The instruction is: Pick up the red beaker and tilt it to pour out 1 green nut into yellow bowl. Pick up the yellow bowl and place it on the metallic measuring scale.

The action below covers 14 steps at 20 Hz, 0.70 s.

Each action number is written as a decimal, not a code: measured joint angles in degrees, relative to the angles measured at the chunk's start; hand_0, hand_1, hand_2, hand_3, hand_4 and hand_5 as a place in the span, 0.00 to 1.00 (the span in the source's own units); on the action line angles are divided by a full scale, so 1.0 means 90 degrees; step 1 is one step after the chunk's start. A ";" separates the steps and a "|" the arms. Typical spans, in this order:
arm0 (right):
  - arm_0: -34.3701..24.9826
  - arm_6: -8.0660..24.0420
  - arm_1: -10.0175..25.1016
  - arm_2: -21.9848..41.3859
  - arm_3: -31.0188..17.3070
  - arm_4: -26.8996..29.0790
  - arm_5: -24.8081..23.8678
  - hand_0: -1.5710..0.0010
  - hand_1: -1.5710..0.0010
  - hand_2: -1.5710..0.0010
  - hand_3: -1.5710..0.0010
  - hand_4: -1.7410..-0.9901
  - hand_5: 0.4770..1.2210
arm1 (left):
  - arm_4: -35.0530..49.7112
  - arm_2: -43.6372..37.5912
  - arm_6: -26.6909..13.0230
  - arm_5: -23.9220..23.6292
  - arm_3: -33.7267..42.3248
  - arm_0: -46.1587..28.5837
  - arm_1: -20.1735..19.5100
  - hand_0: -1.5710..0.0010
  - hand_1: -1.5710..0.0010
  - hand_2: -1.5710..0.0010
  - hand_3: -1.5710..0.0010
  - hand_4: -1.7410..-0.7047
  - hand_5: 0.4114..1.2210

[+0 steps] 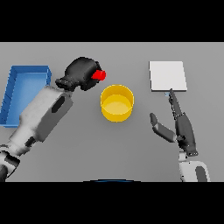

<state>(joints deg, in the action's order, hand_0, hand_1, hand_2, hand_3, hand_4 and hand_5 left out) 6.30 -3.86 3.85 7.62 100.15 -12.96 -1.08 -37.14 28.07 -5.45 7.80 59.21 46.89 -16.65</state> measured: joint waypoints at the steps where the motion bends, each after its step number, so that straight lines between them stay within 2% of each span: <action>1: -0.0002 0.0017 -0.0045 0.0016 -0.0009 -0.0013 -0.0026 1.00 1.00 1.00 1.00 0.73 0.27 | -0.0162 0.0193 -0.0043 0.0165 -0.0016 0.0119 -0.0044 0.00 0.00 0.00 0.00 0.05 0.98; 2: 0.0009 0.0034 -0.0079 0.0037 0.0014 -0.0045 -0.0062 1.00 1.00 1.00 1.00 0.73 0.27 | -0.0361 0.0409 -0.0146 0.0323 -0.0138 0.0207 -0.0057 0.00 0.00 0.00 0.05 0.04 0.98; 4: 0.0014 0.0066 -0.0127 0.0062 -0.0027 -0.0010 -0.0031 1.00 1.00 1.00 1.00 0.73 0.26 | -0.0689 0.0777 -0.0038 0.0564 -0.0288 0.0479 -0.0152 0.00 0.00 0.00 0.12 0.03 0.99; 7: 0.0047 0.0091 -0.0207 -0.0008 -0.0065 0.0219 0.0027 1.00 1.00 1.00 1.00 0.72 0.23 | -0.1195 0.1268 0.0162 0.1018 -0.0391 0.0899 -0.0290 0.00 0.00 0.00 0.15 0.02 0.99; 8: 0.0024 0.0086 -0.0237 0.0008 -0.0087 0.0235 0.0043 1.00 1.00 1.00 1.00 0.71 0.22 | -0.1354 0.1401 0.0195 0.1052 -0.0539 0.1037 -0.0214 0.00 0.00 0.00 0.18 0.02 0.99; 11: 0.0091 -0.0020 -0.0261 -0.0018 -0.0169 0.0201 -0.0022 1.00 1.00 1.00 1.00 0.69 0.19 | -0.1735 0.1799 0.0497 0.1247 -0.0747 0.1331 -0.0095 0.00 0.00 0.00 0.09 0.02 1.00; 14: 0.0111 -0.0081 -0.0262 0.0031 -0.0121 -0.0007 -0.0161 1.00 1.00 1.00 1.00 0.70 0.15 | -0.2106 0.2147 0.0898 0.1323 -0.0914 0.1663 -0.0138 0.00 0.00 0.00 0.05 0.01 1.00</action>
<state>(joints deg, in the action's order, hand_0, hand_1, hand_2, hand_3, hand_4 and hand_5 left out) 7.30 -4.59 1.49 7.90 99.07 -13.02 -2.54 -56.10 47.40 2.63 19.70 50.98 61.85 -17.90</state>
